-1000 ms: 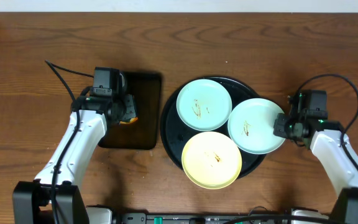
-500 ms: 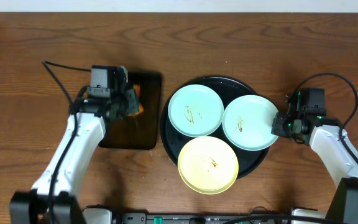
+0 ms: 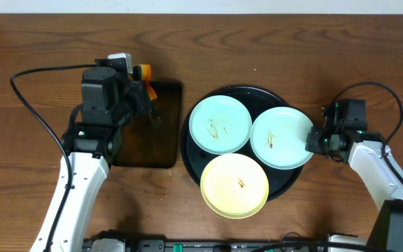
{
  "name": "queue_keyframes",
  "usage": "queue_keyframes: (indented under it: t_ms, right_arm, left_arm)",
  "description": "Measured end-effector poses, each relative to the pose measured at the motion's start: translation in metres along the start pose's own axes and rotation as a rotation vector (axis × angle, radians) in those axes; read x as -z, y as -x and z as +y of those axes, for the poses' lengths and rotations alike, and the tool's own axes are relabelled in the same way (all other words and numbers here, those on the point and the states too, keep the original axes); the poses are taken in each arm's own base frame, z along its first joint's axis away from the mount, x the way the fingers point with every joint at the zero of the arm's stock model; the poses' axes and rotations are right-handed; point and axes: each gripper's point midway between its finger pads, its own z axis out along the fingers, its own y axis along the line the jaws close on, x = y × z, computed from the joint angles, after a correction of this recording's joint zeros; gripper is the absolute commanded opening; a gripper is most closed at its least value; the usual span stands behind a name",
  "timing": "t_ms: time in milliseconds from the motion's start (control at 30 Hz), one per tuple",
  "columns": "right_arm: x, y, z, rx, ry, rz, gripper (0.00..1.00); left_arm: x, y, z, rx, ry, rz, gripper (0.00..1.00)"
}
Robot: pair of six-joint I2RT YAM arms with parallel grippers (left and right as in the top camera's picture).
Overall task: Clean dirty plates on tray and stack at the side
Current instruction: 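Scrub the held pale green plate with the sponge in the left gripper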
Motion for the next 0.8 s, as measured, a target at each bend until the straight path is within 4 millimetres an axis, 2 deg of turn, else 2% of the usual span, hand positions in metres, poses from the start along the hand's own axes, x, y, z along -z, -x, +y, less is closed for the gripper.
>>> queue_keyframes:
  t_ms: [133, 267, 333, 400, 467, 567, 667, 733, 800]
  right_arm:
    - [0.000, -0.001, 0.000, -0.001, 0.000, 0.007, 0.01]
    - [0.001, -0.003, 0.000, -0.002, -0.001, 0.017, 0.01]
    - [0.001, -0.004, 0.000, -0.002, -0.001, 0.019, 0.01]
    - [0.001, -0.004, 0.000, -0.002, -0.001, 0.022, 0.01]
    - [0.001, -0.005, 0.000, -0.002, -0.001, 0.024, 0.01]
    - [0.001, -0.005, 0.000, -0.003, -0.001, 0.026, 0.01]
    - [0.001, -0.006, 0.000, -0.003, 0.000, 0.028, 0.01]
    - [0.001, -0.006, 0.000, -0.003, -0.001, 0.029, 0.01]
    - [0.001, -0.006, 0.000, -0.003, -0.001, 0.029, 0.01]
  left_arm:
    - [-0.006, -0.017, -0.001, 0.019, -0.018, 0.073, 0.07]
    - [-0.019, -0.054, -0.005, 0.050, -0.034, 0.239, 0.07]
    - [-0.024, -0.073, -0.014, 0.045, -0.041, 0.335, 0.07]
    - [-0.029, -0.080, -0.033, 0.018, -0.064, 0.404, 0.07]
    - [-0.032, -0.079, -0.057, -0.020, -0.100, 0.441, 0.07]
    - [-0.033, -0.071, -0.099, -0.078, -0.166, 0.475, 0.07]
    - [-0.037, -0.072, -0.144, -0.122, -0.265, 0.508, 0.07]
    - [-0.042, -0.081, -0.173, -0.146, -0.340, 0.532, 0.07]
    - [-0.049, -0.099, -0.199, -0.171, -0.410, 0.565, 0.07]
